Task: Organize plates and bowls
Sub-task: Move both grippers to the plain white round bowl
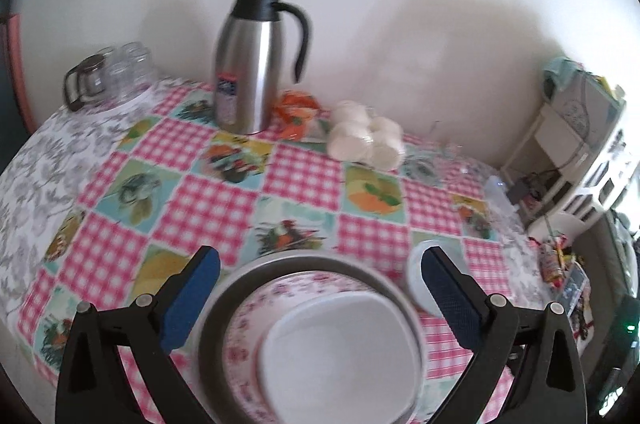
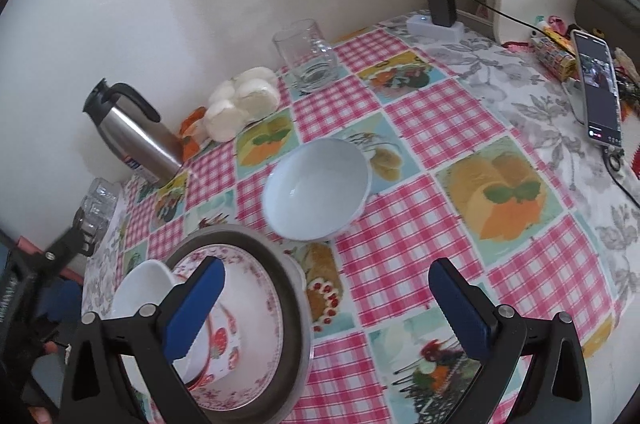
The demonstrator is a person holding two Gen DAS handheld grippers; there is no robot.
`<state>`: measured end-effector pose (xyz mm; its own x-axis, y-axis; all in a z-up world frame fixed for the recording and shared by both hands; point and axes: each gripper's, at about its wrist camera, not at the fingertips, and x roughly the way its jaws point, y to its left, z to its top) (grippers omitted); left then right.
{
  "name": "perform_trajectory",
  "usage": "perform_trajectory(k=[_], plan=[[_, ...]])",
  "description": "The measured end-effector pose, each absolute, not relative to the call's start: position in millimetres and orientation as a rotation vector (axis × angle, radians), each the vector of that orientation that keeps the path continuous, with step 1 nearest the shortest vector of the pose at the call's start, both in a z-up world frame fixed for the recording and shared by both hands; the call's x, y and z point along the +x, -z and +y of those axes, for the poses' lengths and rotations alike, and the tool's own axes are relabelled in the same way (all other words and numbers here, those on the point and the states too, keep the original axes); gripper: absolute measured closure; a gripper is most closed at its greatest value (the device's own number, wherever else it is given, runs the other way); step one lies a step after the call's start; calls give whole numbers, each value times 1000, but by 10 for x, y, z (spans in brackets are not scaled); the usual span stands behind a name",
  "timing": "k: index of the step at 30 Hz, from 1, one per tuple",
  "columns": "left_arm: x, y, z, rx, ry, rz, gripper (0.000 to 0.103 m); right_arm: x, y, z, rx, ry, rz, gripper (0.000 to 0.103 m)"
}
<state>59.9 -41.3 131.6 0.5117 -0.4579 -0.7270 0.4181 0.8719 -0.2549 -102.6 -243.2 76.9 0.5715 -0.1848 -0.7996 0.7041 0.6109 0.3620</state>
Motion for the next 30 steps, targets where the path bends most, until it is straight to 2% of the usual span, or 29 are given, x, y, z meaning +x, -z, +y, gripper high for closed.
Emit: perform_trajectory(k=[10,30], plan=[[472,-1469,-1044,-29,703,866,2,-1051,-683,-2693,774,592,814,0],[593,-1031,-1807,86,673,978,2,-906,-318,-3161,824,672,873,0]])
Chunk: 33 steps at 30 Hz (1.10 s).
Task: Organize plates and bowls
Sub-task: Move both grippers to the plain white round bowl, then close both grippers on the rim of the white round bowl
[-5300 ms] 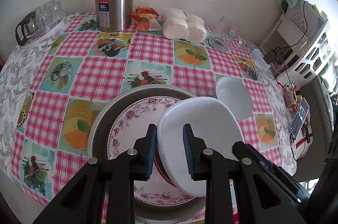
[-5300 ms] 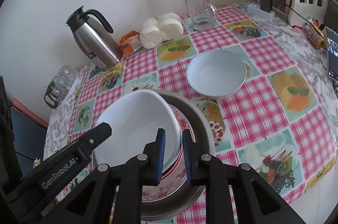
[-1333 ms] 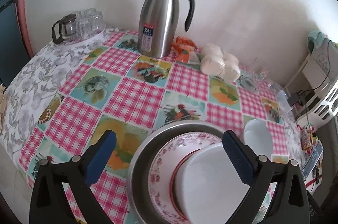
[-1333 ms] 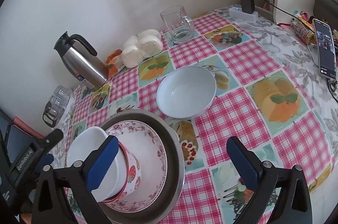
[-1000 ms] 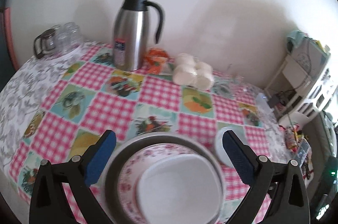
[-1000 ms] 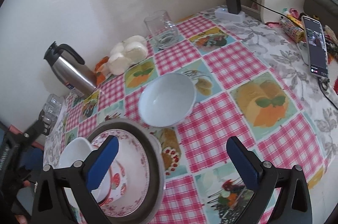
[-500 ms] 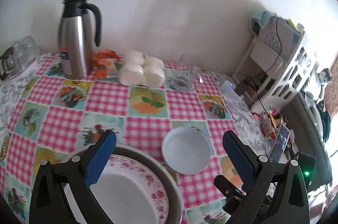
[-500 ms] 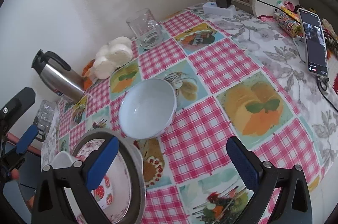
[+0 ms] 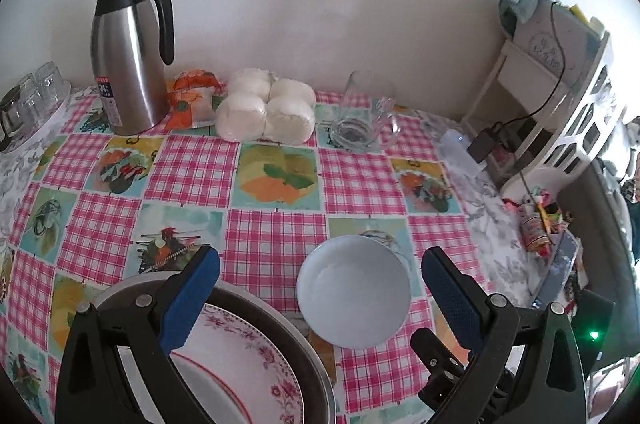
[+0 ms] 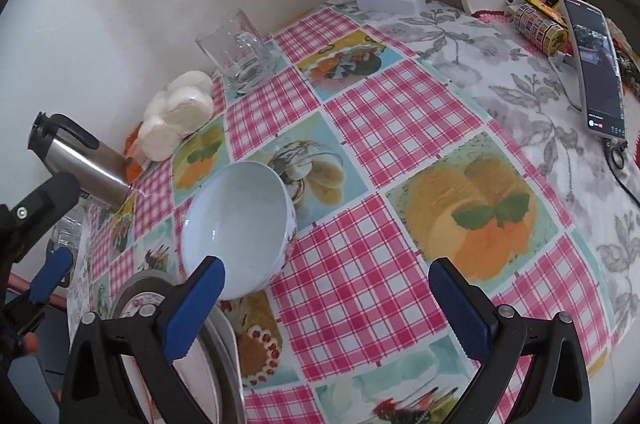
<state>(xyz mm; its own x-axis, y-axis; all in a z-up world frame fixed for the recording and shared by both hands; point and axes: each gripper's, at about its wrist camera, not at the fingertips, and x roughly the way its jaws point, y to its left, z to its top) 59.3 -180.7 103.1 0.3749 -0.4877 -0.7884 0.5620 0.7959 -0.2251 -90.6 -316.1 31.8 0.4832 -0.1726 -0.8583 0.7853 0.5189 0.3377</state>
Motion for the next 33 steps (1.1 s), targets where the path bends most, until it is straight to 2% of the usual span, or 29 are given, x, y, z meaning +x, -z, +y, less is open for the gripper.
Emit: perform_trajectory(k=[14,21,23,25,27,29,31,33], plan=[[666,-693,-2090,256,558,1003,2,-641,-57,-3302,798,663,910,1],[689,-606,-2171,279,556,1008,4,-494,65,-3295,771,645,938,18],[689,-572,-2205,285,561,1012,8,-475,99,-3293,772,636,944,24],[688,-524,-2243,295,569,1024,17,-457,121,-3285,765,637,947,32],[691,-475,-2272,300,574,1040,21,-442,142,-3286,758,643,951,37],[684,-439,-2292,307,572,1051,22,-441,168,-3295,753,649,954,39],[661,-437,-2313,311,586,1056,30,-447,187,-3309,765,638,948,41],[635,-437,-2338,319,592,1055,30,-454,205,-3325,778,635,939,44]])
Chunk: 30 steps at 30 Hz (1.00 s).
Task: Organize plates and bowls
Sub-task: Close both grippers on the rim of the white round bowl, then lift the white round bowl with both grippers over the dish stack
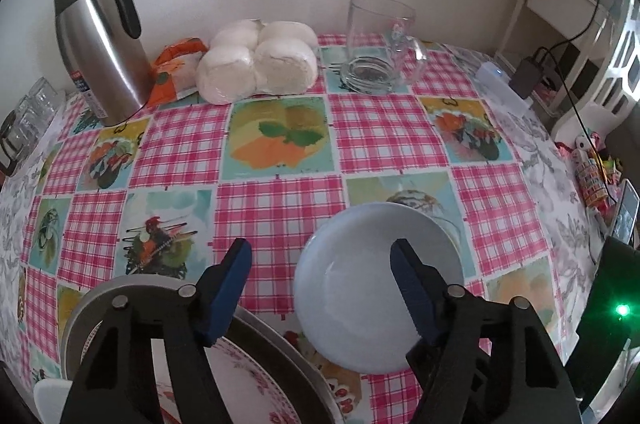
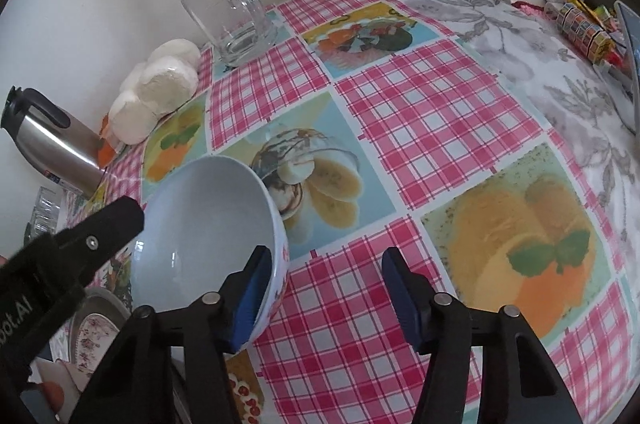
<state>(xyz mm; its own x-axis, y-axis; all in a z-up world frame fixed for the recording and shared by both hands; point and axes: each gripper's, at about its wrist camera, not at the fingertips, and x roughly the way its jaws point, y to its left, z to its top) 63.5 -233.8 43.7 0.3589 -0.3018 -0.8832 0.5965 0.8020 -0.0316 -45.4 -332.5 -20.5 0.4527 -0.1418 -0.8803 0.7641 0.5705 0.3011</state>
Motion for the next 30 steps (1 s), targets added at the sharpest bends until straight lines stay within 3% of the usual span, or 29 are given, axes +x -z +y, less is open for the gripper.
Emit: perform_trajectory(k=[3,6,9,15,22,30], plan=[[621,-413,-2353,323,585,1057,32,-469,202,-3332,786,636,930,52],[634,-346,-2359,320,578,1080,46,-486,182,-3338,783,632,921,57],[647,-276,-2361,324,559,1099,51,-501,183,-3354,797,624,914,61],[675,-204,-2346,316,542,1128,60,-506,189,-3353,791,628,918,61],[671,-136,-2358,303,564,1161,77,-518,184,-3360,786,630,922,61],[674,-24,-2349,294,555,1190,83,-535,237,-3378,834,610,918,63]])
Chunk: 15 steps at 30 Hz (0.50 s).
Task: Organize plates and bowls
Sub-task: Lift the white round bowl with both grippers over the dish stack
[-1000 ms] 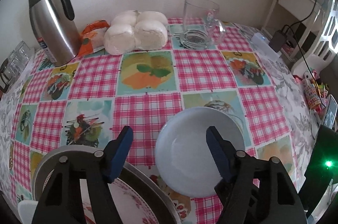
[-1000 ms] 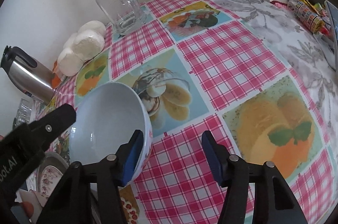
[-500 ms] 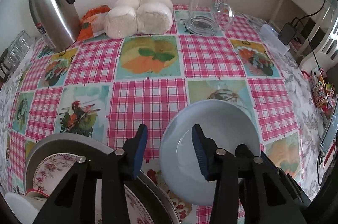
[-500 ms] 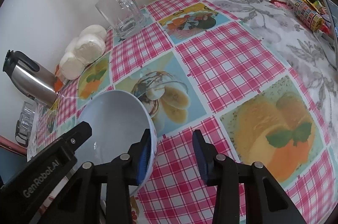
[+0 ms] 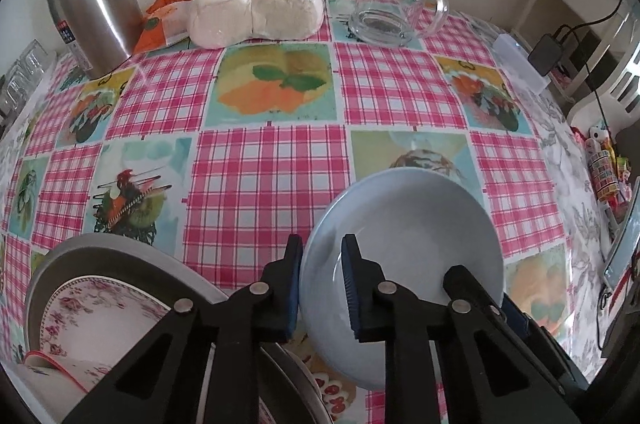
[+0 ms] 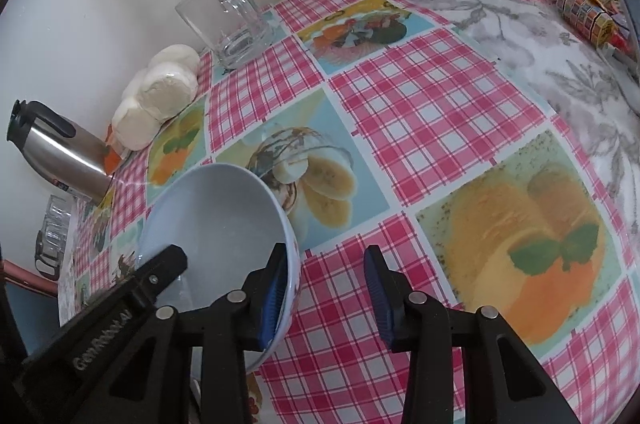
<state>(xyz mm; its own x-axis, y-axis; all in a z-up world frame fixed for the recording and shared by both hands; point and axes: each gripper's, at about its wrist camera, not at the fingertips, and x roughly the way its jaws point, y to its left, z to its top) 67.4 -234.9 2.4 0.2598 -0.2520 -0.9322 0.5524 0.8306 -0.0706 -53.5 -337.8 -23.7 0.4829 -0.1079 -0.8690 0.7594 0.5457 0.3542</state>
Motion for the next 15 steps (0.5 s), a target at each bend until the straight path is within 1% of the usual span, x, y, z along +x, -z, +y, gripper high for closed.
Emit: perform_trajectory(k=[2,4,5,6,7,15], plan=[[687,15,-2338,281,557,1205,85,-536,246,-3377,849,597,912,67],[693,14,-2322,260,566,1210,89,-528,259,-3373,876,569,906,78],[693,1,-2318,248,576,1212,89,-525,262,-3370,888,556,901,81],[692,-17,-2315,237,586,1210,91,-523,261,-3368,897,548,898,87],[689,-39,-2315,228,595,1207,92,-510,258,-3365,899,540,897,90],[638,-153,-2322,207,622,1199,92,-536,183,-3374,881,566,917,90]])
